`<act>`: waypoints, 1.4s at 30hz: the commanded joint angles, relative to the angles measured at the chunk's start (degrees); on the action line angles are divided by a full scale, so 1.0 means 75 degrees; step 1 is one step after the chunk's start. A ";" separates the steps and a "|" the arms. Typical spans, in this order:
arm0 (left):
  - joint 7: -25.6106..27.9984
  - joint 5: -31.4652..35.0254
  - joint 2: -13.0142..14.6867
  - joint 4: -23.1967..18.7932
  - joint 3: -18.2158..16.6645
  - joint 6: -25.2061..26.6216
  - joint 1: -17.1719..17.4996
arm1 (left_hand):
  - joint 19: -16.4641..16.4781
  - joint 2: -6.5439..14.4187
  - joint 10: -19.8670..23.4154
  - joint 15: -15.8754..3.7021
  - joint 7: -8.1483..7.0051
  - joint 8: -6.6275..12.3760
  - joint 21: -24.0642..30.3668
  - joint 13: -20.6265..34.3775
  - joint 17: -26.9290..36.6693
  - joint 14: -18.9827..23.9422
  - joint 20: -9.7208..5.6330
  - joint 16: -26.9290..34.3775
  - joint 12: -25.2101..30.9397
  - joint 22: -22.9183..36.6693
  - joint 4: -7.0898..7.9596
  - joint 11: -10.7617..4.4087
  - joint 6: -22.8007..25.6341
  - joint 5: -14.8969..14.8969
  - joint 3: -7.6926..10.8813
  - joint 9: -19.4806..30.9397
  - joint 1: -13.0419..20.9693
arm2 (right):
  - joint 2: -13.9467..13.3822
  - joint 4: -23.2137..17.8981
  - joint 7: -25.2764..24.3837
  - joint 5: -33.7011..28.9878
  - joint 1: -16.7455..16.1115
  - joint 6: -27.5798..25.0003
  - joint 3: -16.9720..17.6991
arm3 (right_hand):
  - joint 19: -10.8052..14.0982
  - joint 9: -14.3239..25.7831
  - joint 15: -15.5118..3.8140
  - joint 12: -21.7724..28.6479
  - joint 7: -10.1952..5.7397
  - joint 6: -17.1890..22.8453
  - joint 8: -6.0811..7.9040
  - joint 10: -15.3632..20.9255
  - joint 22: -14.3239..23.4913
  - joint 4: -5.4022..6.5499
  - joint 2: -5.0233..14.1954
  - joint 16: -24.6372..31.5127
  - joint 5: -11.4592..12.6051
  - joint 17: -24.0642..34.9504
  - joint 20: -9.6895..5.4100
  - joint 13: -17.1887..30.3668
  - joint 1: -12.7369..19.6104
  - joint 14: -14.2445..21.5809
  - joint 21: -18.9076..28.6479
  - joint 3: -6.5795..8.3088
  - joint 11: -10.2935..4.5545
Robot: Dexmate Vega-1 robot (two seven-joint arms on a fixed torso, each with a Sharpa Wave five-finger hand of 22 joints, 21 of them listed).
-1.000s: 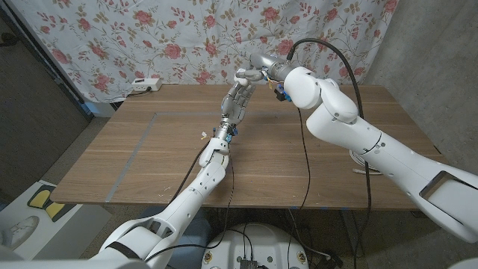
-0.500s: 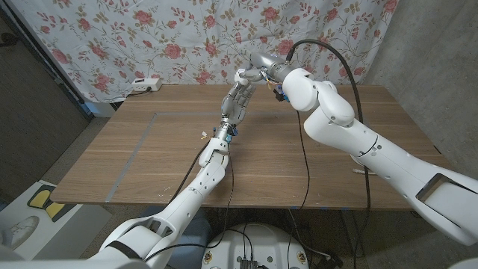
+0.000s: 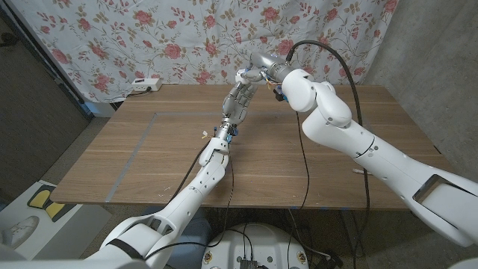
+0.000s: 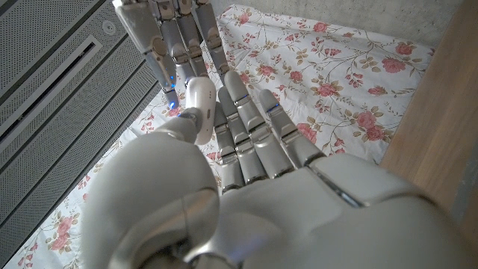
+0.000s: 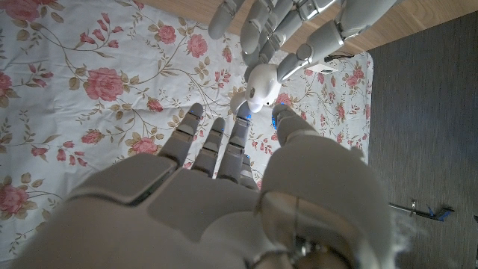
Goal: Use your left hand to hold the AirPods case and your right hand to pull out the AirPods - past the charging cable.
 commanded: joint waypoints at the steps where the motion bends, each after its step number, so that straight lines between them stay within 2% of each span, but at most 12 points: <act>1: -0.0017 -0.0007 -0.0003 0.0041 0.0002 0.0063 -0.0030 | -0.0056 0.0208 0.0278 -0.0023 -0.0403 0.0376 0.0063 0.0013 0.0027 -0.0006 0.0013 -0.0033 -0.0014 0.0018 -0.0202 -0.0281 0.0613 0.0054 0.0303 0.3030 0.0134 | 0.0067 0.0064 -0.0047 -0.0044 -0.0064 0.0047 0.0030 | -0.0038 0.0010 -0.0123 0.0131 -0.0051 -0.0021 -0.0025 0.0120 0.0025 0.0067 -0.0021 0.0052 -0.0056 0.0069 -0.0005 0.0138 0.0049 0.0030 -0.0011 -0.0056 -0.0144; 9: 0.0134 0.0119 0.0061 -0.0071 0.0022 -0.0006 0.0020 | -0.0071 0.0209 0.0267 -0.0032 -0.0407 0.0378 0.0100 0.0031 0.0021 -0.0006 0.0017 -0.0037 -0.0022 0.0014 -0.0200 -0.0285 0.0607 0.0055 0.0306 0.3016 0.0123 | 0.0083 0.0068 -0.0082 0.0011 -0.0132 0.0009 0.0088 | -0.0027 0.0015 -0.0141 0.0476 -0.0023 0.0048 -0.0033 0.0180 0.0033 0.0352 -0.0006 0.0164 -0.0183 0.0249 0.0102 0.0465 -0.0262 0.0159 0.0009 -0.0283 -0.0117; 12: 0.0225 0.0159 0.0101 -0.0161 0.0040 0.0015 0.0054 | -0.0078 0.0210 0.0272 -0.0025 -0.0397 0.0378 0.0112 0.0028 0.0016 -0.0003 0.0019 -0.0038 -0.0026 0.0012 -0.0195 -0.0274 0.0613 0.0055 0.0305 0.3004 0.0116 | 0.0077 0.0057 -0.0098 0.0008 -0.0145 0.0007 0.0089 | -0.0012 0.0015 -0.0143 0.0591 -0.0017 0.0090 -0.0027 0.0232 0.0034 0.0358 0.0016 0.0191 -0.0197 0.0294 0.0099 0.0561 -0.0257 0.0186 0.0018 -0.0293 -0.0185; 22: 0.0086 0.0135 0.0122 -0.0141 0.0051 0.0030 0.0020 | -0.0097 0.0217 0.0270 -0.0024 -0.0404 0.0396 0.0157 0.0044 0.0027 -0.0018 0.0024 -0.0039 -0.0033 0.0007 -0.0191 -0.0275 0.0610 0.0056 0.0310 0.3011 0.0105 | 0.0065 0.0050 -0.0079 -0.0051 -0.0150 -0.0032 0.0034 | -0.0065 0.0017 -0.0336 0.0908 -0.0089 0.0151 -0.0030 0.0183 0.0035 0.0116 0.0029 0.0234 -0.0182 0.0400 0.0037 0.0897 0.0125 0.0235 0.0006 -0.0166 -0.0348; 24: 0.0077 0.0146 0.0123 -0.0143 0.0057 0.0019 0.0016 | -0.0105 0.0214 0.0271 -0.0027 -0.0414 0.0395 0.0167 0.0041 0.0027 -0.0017 0.0024 -0.0039 -0.0038 0.0006 -0.0192 -0.0267 0.0599 0.0057 0.0314 0.3011 0.0104 | 0.0055 0.0034 -0.0033 -0.0082 -0.0140 -0.0078 0.0012 | -0.0039 0.0017 -0.0314 0.0993 -0.0056 0.0158 -0.0034 0.0160 0.0035 0.0048 0.0010 0.0244 -0.0181 0.0424 0.0081 0.0990 0.0239 0.0251 0.0019 -0.0140 -0.0331; 25: 0.0069 0.0155 0.0133 -0.0145 0.0067 0.0031 0.0010 | -0.0105 0.0213 0.0282 -0.0019 -0.0413 0.0395 0.0171 0.0033 0.0028 -0.0019 0.0023 -0.0039 -0.0040 0.0006 -0.0195 -0.0268 0.0588 0.0057 0.0315 0.3016 0.0105 | 0.0048 0.0036 -0.0030 -0.0091 -0.0140 -0.0076 0.0008 | -0.0072 0.0018 -0.0347 0.1022 -0.0104 0.0170 -0.0033 0.0114 0.0035 0.0038 0.0010 0.0242 -0.0185 0.0441 0.0023 0.1037 0.0275 0.0230 0.0007 -0.0136 -0.0382; 31: 0.0112 0.0151 0.0129 -0.0174 0.0070 0.0049 0.0020 | -0.0113 0.0209 0.0259 -0.0034 -0.0412 0.0391 0.0202 0.0048 0.0012 -0.0009 0.0022 -0.0044 -0.0050 0.0002 -0.0195 -0.0278 0.0607 0.0056 0.0315 0.2982 0.0095 | 0.0045 0.0050 -0.0020 -0.0120 -0.0149 -0.0084 -0.0001 | 0.0052 0.0022 -0.0363 0.1362 -0.0048 0.0205 -0.0038 0.0115 0.0031 -0.0134 -0.0035 0.0305 -0.0195 0.0523 0.0113 0.1360 0.0721 0.0367 0.0054 -0.0052 -0.0331; 32: 0.0047 0.0124 0.0120 -0.0130 0.0067 0.0060 0.0001 | -0.0115 0.0214 0.0262 -0.0031 -0.0414 0.0388 0.0205 0.0044 0.0013 -0.0010 0.0019 -0.0043 -0.0053 0.0002 -0.0194 -0.0280 0.0607 0.0056 0.0315 0.2976 0.0095 | 0.0032 0.0049 -0.0018 -0.0136 -0.0147 -0.0074 -0.0009 | 0.0073 0.0023 -0.0367 0.1449 -0.0058 0.0214 -0.0039 0.0152 0.0030 -0.0142 -0.0034 0.0328 -0.0200 0.0545 0.0109 0.1430 0.0808 0.0411 0.0058 -0.0039 -0.0404; 37: 0.0137 0.0163 0.0137 -0.0208 0.0088 0.0068 0.0040 | -0.0128 0.0215 0.0277 -0.0035 -0.0402 0.0395 0.0226 0.0044 0.0030 -0.0026 0.0022 -0.0038 -0.0055 -0.0001 -0.0198 -0.0265 0.0607 0.0056 0.0315 0.2974 0.0094 | 0.0042 0.0033 -0.0075 -0.0139 -0.0204 -0.0072 0.0024 | 0.0148 0.0026 -0.0539 0.1804 -0.0132 0.0379 -0.0007 0.0206 0.0030 -0.0119 -0.0002 0.0470 -0.0229 0.0684 0.0004 0.1751 0.1126 0.0624 0.0070 -0.0012 -0.0436; 42: -0.0006 0.0101 0.0132 -0.0158 0.0084 0.0111 0.0016 | -0.0140 0.0213 0.0264 -0.0028 -0.0397 0.0402 0.0251 0.0051 0.0014 -0.0010 0.0020 -0.0041 -0.0065 -0.0003 -0.0198 -0.0276 0.0590 0.0055 0.0316 0.2983 0.0087 | 0.0040 0.0004 -0.0183 -0.0137 -0.0279 -0.0035 0.0065 | 0.0181 0.0028 -0.0589 0.1981 -0.0139 0.0441 -0.0006 0.0184 0.0031 -0.0089 0.0011 0.0536 -0.0253 0.0776 -0.0039 0.1928 0.1256 0.0676 0.0074 -0.0025 -0.0464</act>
